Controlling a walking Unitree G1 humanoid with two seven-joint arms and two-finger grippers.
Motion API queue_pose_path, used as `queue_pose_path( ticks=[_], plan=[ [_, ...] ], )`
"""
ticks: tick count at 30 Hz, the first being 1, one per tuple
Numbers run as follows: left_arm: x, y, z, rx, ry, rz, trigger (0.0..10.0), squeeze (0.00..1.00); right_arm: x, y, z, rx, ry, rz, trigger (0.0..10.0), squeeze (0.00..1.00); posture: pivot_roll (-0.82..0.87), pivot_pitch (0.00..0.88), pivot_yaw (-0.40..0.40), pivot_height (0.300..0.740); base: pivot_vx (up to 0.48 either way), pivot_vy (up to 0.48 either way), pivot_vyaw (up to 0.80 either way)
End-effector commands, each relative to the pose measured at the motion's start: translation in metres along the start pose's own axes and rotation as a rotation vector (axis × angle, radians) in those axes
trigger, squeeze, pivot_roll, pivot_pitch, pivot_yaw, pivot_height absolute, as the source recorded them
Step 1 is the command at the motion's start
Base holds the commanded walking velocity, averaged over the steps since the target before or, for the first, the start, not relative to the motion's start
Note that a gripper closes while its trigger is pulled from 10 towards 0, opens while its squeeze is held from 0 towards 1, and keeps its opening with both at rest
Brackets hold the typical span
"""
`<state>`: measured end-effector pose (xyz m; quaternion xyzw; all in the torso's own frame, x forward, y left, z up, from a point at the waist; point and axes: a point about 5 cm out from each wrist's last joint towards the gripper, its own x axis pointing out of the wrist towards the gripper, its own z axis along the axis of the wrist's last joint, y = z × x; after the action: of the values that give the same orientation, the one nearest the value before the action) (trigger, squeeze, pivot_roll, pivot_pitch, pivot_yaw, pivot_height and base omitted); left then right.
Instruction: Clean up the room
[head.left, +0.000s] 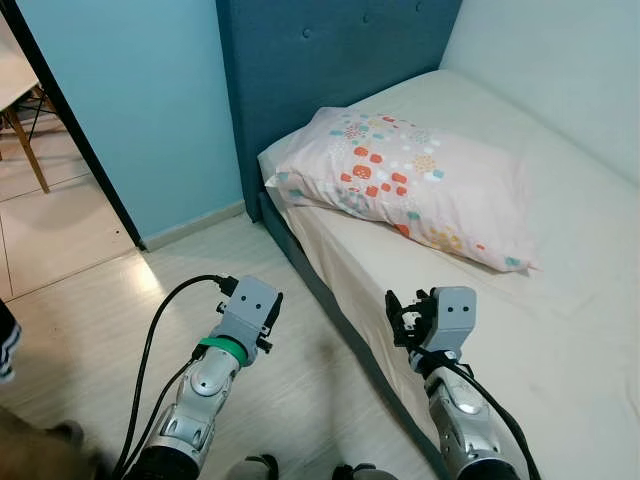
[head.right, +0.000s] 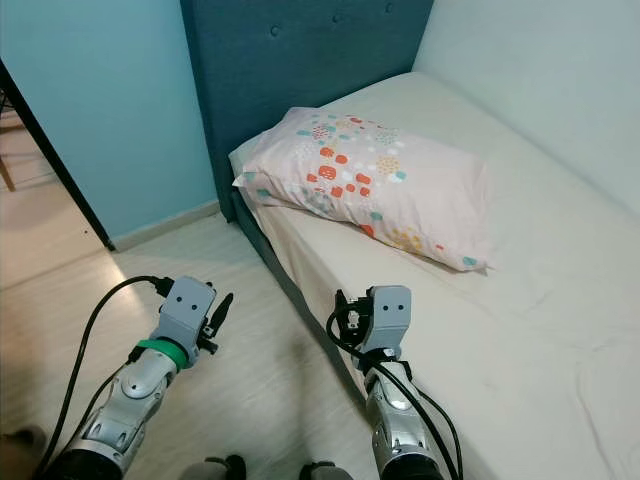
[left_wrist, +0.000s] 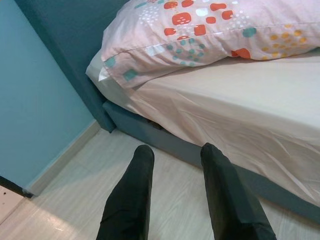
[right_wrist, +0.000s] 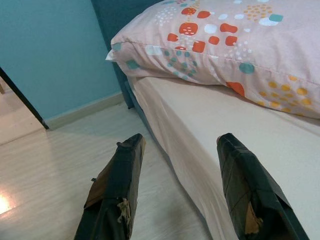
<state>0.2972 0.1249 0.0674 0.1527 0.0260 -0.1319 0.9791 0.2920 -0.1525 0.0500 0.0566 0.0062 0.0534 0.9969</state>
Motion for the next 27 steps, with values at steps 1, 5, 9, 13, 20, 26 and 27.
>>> queue_pose_path(
  ticks=[1,5,9,13,20,26,27],
  plan=[
    [-0.0039,-0.0038,-0.007,0.009,0.031,-0.016,10.0,0.0,-0.003,-0.0006,-0.0057,-0.001,0.027,-0.004,10.0,0.0,0.04,0.113,0.012,0.74,0.0,0.0,0.0],
    [-0.0034,-0.0043,-0.0069,0.008,0.031,-0.016,10.0,0.0,-0.0024,-0.0014,-0.0051,-0.006,0.027,0.0,10.0,0.0,0.03,0.108,0.009,0.74,0.0,0.0,0.0],
    [-0.003,-0.0046,-0.0066,0.007,0.03,-0.016,10.0,0.0,-0.0019,-0.0021,-0.0044,-0.008,0.027,0.0,10.0,0.0,0.03,0.105,0.008,0.74,0.0,0.0,0.0],
    [-0.0025,-0.0048,-0.0063,0.007,0.029,-0.017,10.0,0.0,-0.0016,-0.0027,-0.0041,-0.009,0.026,0.0,10.0,0.0,0.03,0.102,0.006,0.74,0.0,0.0,0.0],
    [-0.0008,-0.0051,-0.0064,0.007,0.029,-0.015,10.0,0.0,-0.0002,-0.0045,-0.0027,-0.018,0.025,0.004,10.0,0.0,0.03,0.088,-0.002,0.74,0.0,0.0,0.0],
    [0.0001,-0.0047,-0.0061,0.005,0.028,-0.01,10.0,0.0,0.0013,-0.0056,-0.0009,-0.022,0.022,0.004,10.0,0.0,0.03,0.089,-0.005,0.74,0.0,0.0,0.0],
    [0.0001,-0.0047,-0.0061,0.005,0.028,-0.01,10.0,0.0,0.0013,-0.0056,-0.0009,-0.022,0.022,0.004,10.0,0.0,0.03,0.089,-0.005,0.74,0.0,0.0,0.0]
  ],
)
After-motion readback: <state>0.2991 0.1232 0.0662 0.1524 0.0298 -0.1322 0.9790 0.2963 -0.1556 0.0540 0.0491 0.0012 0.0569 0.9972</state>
